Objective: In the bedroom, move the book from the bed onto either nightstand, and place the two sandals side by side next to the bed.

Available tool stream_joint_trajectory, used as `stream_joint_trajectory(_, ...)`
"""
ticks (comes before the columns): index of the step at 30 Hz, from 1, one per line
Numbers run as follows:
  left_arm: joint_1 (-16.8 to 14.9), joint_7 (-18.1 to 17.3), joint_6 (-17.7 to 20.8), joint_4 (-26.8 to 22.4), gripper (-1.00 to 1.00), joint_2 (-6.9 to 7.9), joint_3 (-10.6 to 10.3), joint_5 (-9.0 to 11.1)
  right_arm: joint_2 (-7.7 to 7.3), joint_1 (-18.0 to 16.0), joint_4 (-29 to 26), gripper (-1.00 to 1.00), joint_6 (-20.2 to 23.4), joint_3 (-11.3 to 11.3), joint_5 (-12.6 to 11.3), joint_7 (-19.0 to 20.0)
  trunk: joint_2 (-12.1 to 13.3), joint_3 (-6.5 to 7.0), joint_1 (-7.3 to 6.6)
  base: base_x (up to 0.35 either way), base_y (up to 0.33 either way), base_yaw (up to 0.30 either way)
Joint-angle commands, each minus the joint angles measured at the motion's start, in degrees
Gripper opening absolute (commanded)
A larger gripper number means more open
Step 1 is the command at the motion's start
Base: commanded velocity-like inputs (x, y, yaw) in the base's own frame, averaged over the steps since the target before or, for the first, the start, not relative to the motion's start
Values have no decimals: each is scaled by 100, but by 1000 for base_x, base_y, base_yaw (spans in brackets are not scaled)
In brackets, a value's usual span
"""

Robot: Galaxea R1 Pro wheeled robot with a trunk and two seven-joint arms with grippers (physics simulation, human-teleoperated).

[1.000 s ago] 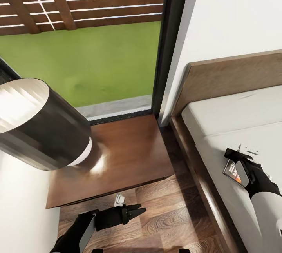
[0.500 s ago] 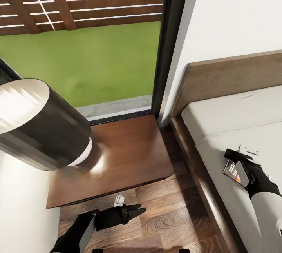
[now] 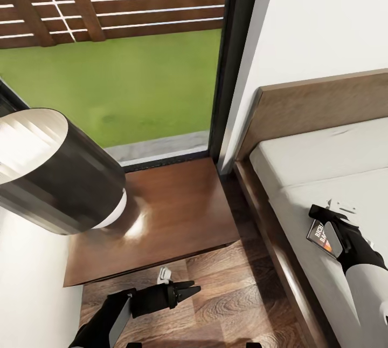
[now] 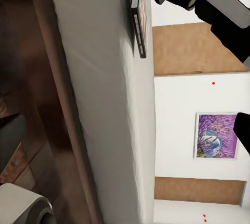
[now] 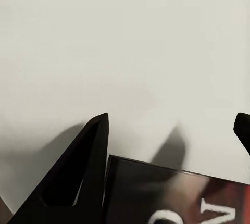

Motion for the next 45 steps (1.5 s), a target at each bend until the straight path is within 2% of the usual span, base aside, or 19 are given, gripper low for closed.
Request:
stream_joint_trajectory(1, -2, -10, 60, 0, 100, 0, -7, 30, -1, 4, 6, 100, 49, 8, -76, -24, -1, -4, 0, 0, 0, 0)
stream_joint_trajectory(4, -2, -10, 60, 0, 100, 0, -7, 30, -1, 4, 6, 100, 47, 8, -74, -24, -1, -4, 0, 0, 0, 0)
stream_joint_trajectory(8, -1, -10, 60, 0, 100, 1, -7, 30, -1, 4, 6, 100, 46, 8, -74, -24, 159, 68, -87, 0, 0, 0)
stream_joint_trajectory(45, -1, -10, 60, 0, 100, 4, -7, 31, -3, 12, 6, 100, 80, 8, -67, -6, 159, 68, -87, 0, 0, 0)
